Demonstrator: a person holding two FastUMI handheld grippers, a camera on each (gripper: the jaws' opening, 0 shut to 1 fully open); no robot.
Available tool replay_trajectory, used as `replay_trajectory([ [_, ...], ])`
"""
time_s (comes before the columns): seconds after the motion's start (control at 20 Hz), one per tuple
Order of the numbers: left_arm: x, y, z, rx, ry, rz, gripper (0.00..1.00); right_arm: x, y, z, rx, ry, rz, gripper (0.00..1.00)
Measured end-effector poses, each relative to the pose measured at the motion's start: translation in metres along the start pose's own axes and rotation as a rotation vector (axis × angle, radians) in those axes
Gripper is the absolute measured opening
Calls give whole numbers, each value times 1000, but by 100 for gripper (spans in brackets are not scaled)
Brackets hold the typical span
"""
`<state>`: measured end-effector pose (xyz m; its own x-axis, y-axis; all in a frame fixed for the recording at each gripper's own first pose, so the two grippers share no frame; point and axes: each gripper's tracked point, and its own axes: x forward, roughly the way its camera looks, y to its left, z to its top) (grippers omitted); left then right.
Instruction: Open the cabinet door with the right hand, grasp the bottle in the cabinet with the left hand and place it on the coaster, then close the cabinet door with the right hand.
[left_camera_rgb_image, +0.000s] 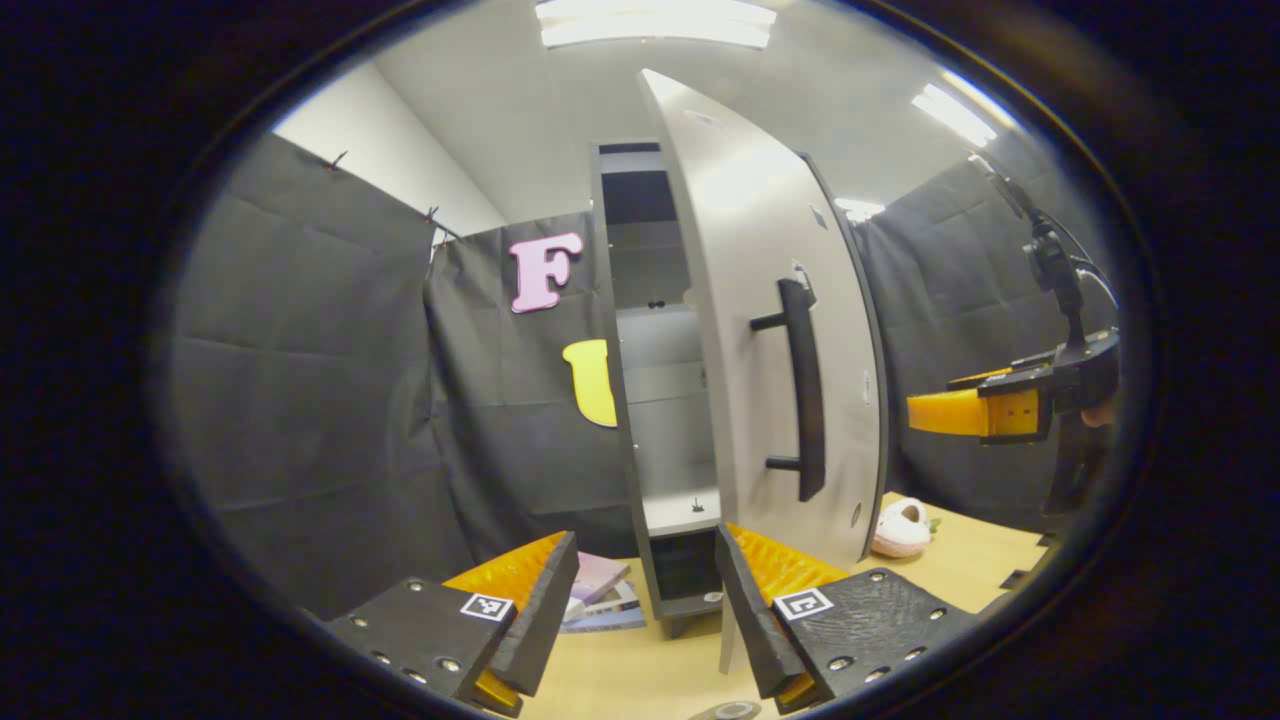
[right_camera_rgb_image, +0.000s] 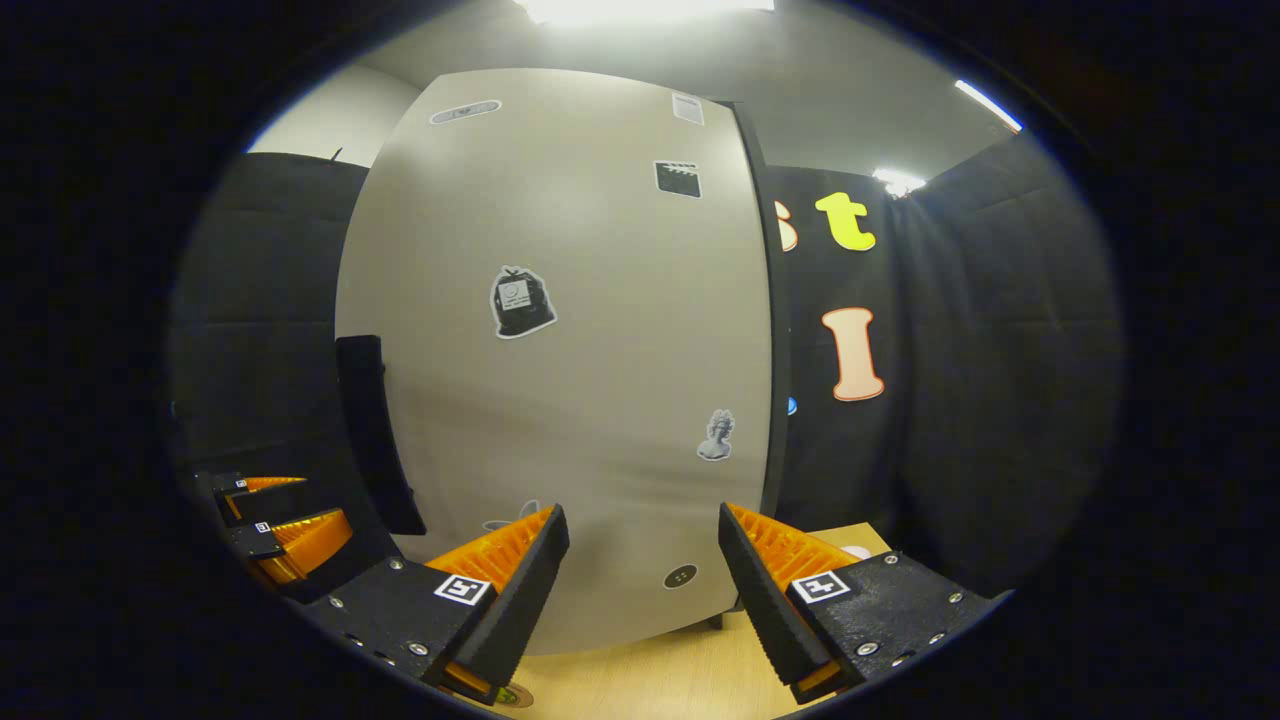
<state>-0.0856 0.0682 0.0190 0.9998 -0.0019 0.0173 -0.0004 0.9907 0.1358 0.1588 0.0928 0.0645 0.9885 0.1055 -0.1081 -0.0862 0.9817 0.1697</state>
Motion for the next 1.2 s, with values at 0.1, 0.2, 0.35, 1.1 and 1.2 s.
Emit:
replay_trajectory([
  [0.1, 4, -10, 1, -37, 11, -4, 76, 3, -1, -8, -9, 42, 9, 93],
  [0.2, 7, -21, 8, -87, 4, -20, 82, 2, -4, -11, -23, 51, 13, 94],
  [0.35, 12, -33, 15, -51, 6, -27, 79, 3, 0, -16, -17, 59, 27, 93],
  [1.1, -5, -93, 18, -123, 17, -75, 79, -46, -2, -8, 31, -35, -177, 93],
  [1.2, -7, -97, 23, -117, 1, -82, 78, -48, -3, -4, 7, -56, -188, 93],
])
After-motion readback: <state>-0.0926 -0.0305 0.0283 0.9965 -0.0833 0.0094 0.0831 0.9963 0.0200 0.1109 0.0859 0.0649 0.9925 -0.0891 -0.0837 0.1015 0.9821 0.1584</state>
